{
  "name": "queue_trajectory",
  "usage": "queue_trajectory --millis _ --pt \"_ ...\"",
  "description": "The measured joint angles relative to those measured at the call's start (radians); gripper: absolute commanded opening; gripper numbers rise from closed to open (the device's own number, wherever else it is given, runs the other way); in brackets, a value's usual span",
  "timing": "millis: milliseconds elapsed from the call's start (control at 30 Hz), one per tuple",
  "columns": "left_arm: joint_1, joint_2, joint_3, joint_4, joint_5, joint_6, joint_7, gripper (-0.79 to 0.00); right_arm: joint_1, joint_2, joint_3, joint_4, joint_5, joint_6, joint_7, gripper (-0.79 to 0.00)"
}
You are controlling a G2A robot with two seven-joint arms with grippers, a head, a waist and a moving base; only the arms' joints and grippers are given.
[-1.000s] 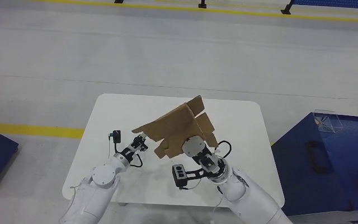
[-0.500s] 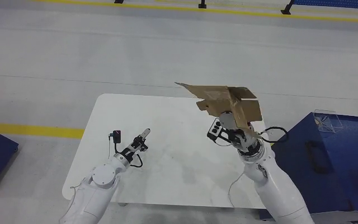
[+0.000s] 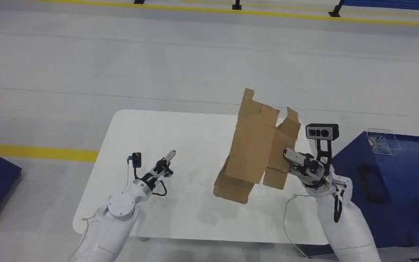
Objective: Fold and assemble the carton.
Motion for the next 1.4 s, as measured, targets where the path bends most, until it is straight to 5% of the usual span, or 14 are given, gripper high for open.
queue_trajectory --millis 167,500,600,767,967,1200,1400 --pt "0.000 0.000 0.000 0.000 0.000 0.000 0.000 0.000 -0.035 -0.004 0.015 -0.080 -0.263 -0.167 -0.180 -0.785" --pt "0.000 0.000 0.000 0.000 0.000 0.000 0.000 0.000 -0.030 -0.001 0.028 -0.092 -0.251 -0.169 -0.181 -0.785" --pt "0.000 0.000 0.000 0.000 0.000 0.000 0.000 0.000 -0.035 0.012 0.148 -0.185 -0.415 -0.238 -0.250 -0.785" --pt "0.000 0.000 0.000 0.000 0.000 0.000 0.000 0.000 -0.110 0.018 0.421 -0.369 -0.966 -0.370 -0.409 -0.785" --pt "0.000 0.000 0.000 0.000 0.000 0.000 0.000 0.000 -0.206 -0.029 0.637 -0.689 -1.640 -0.328 -0.732 -0.785" --pt "0.000 0.000 0.000 0.000 0.000 0.000 0.000 0.000 -0.220 -0.044 0.616 -0.752 -2.425 -0.269 -1.218 -0.785" --pt "0.000 0.000 0.000 0.000 0.000 0.000 0.000 0.000 -0.399 -0.034 0.398 -0.753 -3.159 0.110 -1.629 -0.785"
